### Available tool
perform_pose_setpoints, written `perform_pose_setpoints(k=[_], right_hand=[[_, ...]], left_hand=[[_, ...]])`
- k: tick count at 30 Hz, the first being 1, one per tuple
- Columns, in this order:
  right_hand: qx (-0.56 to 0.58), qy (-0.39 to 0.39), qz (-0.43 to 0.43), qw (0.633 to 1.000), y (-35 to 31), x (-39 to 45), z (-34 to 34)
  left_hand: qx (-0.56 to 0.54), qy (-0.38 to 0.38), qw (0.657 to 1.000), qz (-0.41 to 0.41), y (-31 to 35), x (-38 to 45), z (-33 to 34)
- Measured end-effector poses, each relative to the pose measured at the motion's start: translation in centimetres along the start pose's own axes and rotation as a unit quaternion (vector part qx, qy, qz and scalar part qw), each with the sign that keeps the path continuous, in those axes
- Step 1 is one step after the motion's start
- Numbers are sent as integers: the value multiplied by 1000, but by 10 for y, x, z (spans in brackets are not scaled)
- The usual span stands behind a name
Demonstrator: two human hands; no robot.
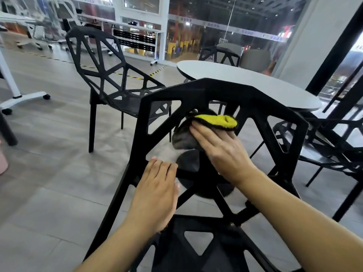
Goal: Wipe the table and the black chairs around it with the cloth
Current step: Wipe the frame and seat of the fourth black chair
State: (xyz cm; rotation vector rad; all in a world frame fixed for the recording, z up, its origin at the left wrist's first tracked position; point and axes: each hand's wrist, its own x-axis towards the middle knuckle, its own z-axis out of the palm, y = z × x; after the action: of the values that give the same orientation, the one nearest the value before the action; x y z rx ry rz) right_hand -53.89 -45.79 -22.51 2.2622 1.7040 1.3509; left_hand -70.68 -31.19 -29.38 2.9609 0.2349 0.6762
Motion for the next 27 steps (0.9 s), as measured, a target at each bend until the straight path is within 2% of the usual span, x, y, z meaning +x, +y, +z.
perform_pose_setpoints(k=[2,5,8,13,16,20,23,27], right_hand=[[32,28,39,998,17,23,-9],[139,8,90,986,11,18,-6],[134,0,143,981,-28,-21,8],[7,-65,23,998,-55,-54,16],[-1,-36,7,999,-31,-34,-7],[-16,91,135,986,23,3,-43],[-5,57,236,970,54,6,-36],[65,38,236,969,30,-31,-11]], left_hand=[[-6,1,1000,-7,0,-1,0],[-1,-3,1000,-1,-1,0,2],[4,-10,1000,-5,-1,1,2],[9,-27,999,-16,-1,0,0],[10,-6,1000,7,-1,0,-1],[-2,-2,1000,4,0,0,-1],[-8,9,1000,6,-1,0,0],[-3,-5,1000,11,-2,0,0]])
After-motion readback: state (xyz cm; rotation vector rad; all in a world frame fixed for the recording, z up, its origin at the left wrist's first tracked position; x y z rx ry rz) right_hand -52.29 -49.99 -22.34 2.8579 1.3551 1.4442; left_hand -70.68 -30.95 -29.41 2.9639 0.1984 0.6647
